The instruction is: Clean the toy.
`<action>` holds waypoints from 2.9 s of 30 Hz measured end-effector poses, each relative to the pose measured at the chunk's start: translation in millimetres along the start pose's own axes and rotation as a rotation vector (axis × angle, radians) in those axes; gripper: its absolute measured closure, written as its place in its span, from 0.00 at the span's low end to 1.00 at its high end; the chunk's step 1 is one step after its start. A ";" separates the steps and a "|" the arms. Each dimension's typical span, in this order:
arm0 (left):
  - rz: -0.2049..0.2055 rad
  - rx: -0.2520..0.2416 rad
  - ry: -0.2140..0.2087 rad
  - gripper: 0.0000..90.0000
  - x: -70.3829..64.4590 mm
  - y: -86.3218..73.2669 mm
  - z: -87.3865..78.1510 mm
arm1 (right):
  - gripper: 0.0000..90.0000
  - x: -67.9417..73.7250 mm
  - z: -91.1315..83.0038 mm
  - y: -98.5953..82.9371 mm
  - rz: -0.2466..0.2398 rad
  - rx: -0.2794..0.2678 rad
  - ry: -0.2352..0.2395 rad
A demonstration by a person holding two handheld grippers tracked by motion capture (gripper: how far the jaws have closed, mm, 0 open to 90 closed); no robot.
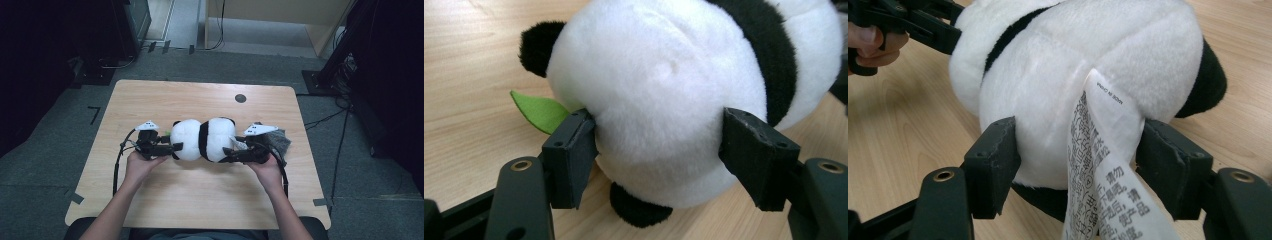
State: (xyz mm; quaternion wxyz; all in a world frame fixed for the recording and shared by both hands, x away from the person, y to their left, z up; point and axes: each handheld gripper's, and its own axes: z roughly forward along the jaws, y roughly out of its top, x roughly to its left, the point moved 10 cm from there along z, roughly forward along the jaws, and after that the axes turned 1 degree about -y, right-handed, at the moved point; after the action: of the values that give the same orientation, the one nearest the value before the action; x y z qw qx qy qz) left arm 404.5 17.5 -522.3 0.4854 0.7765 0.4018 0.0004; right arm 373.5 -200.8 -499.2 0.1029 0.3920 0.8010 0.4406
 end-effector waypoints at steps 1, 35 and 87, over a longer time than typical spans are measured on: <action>0.007 -0.012 0.001 0.34 0.6 1.1 0.9 | 0.38 -2.5 -0.2 -0.1 0.006 -0.002 -0.001; 0.144 -0.035 0.086 0.30 -4.6 16.8 3.0 | 0.47 -106.0 -62.0 -25.9 0.100 -0.107 -0.276; 0.158 -0.056 0.084 0.31 -2.5 16.4 6.5 | 0.38 -162.8 -10.5 -80.7 0.145 0.003 -0.437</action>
State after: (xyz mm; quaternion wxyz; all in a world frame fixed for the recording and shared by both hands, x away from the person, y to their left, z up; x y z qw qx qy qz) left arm 415.6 7.7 -512.3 0.4882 0.7911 0.3593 0.0825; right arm 434.1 -348.9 -585.9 0.2414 0.5347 0.7301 0.3503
